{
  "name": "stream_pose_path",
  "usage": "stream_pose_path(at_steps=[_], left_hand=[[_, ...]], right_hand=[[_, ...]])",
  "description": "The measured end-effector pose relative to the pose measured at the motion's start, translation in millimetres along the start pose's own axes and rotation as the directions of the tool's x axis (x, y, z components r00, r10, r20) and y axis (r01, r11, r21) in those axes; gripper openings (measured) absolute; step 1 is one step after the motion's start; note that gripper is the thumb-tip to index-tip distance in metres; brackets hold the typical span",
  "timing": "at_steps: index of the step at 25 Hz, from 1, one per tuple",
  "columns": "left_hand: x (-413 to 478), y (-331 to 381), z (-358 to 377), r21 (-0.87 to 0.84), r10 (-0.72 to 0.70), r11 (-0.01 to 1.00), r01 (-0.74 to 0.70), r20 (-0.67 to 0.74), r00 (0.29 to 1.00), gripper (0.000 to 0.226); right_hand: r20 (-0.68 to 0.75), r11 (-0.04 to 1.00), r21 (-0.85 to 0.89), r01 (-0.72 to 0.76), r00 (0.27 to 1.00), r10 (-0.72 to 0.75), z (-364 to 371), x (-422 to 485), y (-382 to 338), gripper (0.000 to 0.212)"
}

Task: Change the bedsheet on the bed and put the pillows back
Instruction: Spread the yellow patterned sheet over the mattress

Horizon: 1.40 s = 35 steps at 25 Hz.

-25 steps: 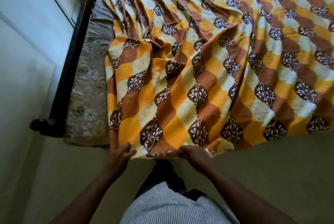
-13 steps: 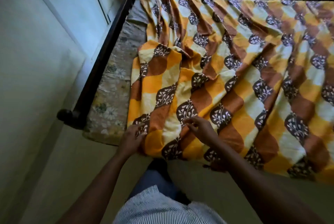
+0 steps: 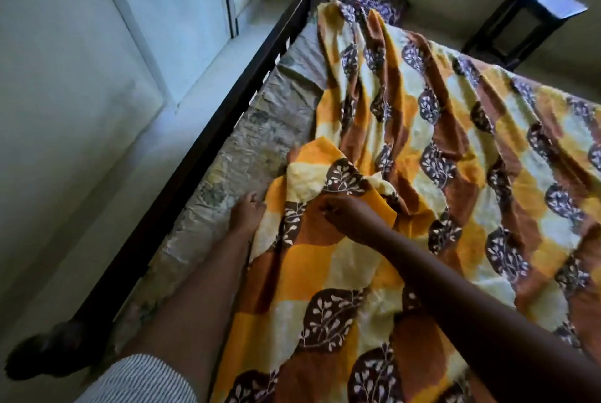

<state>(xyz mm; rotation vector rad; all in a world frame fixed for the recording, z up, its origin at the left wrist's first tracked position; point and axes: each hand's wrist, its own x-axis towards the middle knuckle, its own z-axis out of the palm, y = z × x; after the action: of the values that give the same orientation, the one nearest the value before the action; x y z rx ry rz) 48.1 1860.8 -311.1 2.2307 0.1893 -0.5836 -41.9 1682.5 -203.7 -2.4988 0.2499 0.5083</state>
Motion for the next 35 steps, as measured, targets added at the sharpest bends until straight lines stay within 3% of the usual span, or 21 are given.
stream_pose_path(at_steps=[3,5,8,10,12,15,17,19,21,23,24,26,28,31,33,34,35], left_hand=[[49.6,15.9,23.0,0.043,0.082,0.996,-0.083,0.018,0.996,0.04],[67.0,25.3,27.9,0.054,0.063,0.996,-0.064,0.028,0.998,0.029],[60.8,34.0,-4.0,-0.185,-0.003,0.983,-0.001,-0.023,1.0,0.023],[38.7,37.2,-44.6,-0.388,0.074,0.917,-0.094,-0.066,0.995,0.011],[9.6,41.2,-90.2,-0.485,0.153,0.859,-0.167,-0.069,0.986,0.006],[-29.0,39.9,-152.9,-0.431,0.266,0.862,-0.266,-0.063,0.962,0.011],[-51.8,32.7,-186.8,-0.394,0.316,0.859,-0.326,-0.092,0.944,0.013],[-77.8,20.0,-213.4,-0.374,0.303,0.869,-0.324,-0.117,0.946,0.012],[-104.6,1.6,-228.6,-0.304,0.254,0.92,-0.248,-0.022,0.967,0.013],[-135.0,-23.3,-234.6,-0.13,0.183,0.977,-0.171,0.094,0.978,0.027],[-150.6,-36.5,-236.1,-0.112,0.148,0.984,-0.138,0.088,0.985,0.026],[-186.3,-60.4,-240.2,-0.246,0.134,0.96,-0.134,-0.017,0.991,0.017],[-223.3,-70.9,-245.3,-0.351,0.146,0.911,-0.215,-0.214,0.966,0.017],[-262.8,-84.8,-250.5,-0.305,0.153,0.915,-0.265,-0.344,0.927,0.01],[-283.6,-102.5,-252.9,-0.094,0.081,0.99,-0.101,-0.195,0.978,0.011],[-296.0,-114.0,-254.7,-0.002,0.044,0.999,-0.045,-0.13,0.991,0.03],[-307.4,-124.5,-256.0,-0.019,0.006,1.0,-0.008,-0.103,0.995,0.044]], right_hand=[[0.033,0.999,-0.035,0.023,0.999,-0.022,-4.0,50.0,1.4,0.028],[0.062,0.997,-0.061,0.038,0.998,-0.034,-6.2,76.4,2.0,0.026],[0.085,0.994,-0.077,0.074,0.994,-0.068,-19.9,106.9,-10.0,0.027],[0.112,0.98,-0.011,0.2,0.974,-0.198,-33.1,120.8,-33.3,0.041],[0.221,0.944,0.051,0.327,0.918,-0.33,-42.8,129.2,-67.1,0.061],[0.418,0.876,0.0,0.482,0.796,-0.438,-44.8,130.7,-133.7,0.07],[0.491,0.847,-0.057,0.529,0.753,-0.437,-46.7,122.7,-174.8,0.047],[0.51,0.839,-0.095,0.536,0.75,-0.421,-50.7,109.5,-204.1,0.028],[0.482,0.831,-0.089,0.549,0.754,-0.446,-55.6,92.9,-219.7,0.033],[0.441,0.821,-0.083,0.564,0.76,-0.477,-59.8,74.5,-227.2,0.03],[0.431,0.812,-0.109,0.573,0.764,-0.481,-60.3,65.4,-228.8,0.03],[0.432,0.802,-0.181,0.569,0.779,-0.455,-57.8,45.1,-234.1,0.034],[0.445,0.797,-0.187,0.574,0.773,-0.452,-54.2,24.1,-242.3,0.038],[0.429,0.787,-0.181,0.591,0.767,-0.477,-48.0,-6.2,-256.2,0.044],[0.387,0.756,-0.225,0.615,0.768,-0.51,-44.8,-18.2,-260.1,0.039],[0.367,0.736,-0.255,0.627,0.767,-0.526,-42.1,-22.4,-260.4,0.036],[0.35,0.719,-0.292,0.631,0.77,-0.533,-38.5,-25.5,-260.1,0.035]])
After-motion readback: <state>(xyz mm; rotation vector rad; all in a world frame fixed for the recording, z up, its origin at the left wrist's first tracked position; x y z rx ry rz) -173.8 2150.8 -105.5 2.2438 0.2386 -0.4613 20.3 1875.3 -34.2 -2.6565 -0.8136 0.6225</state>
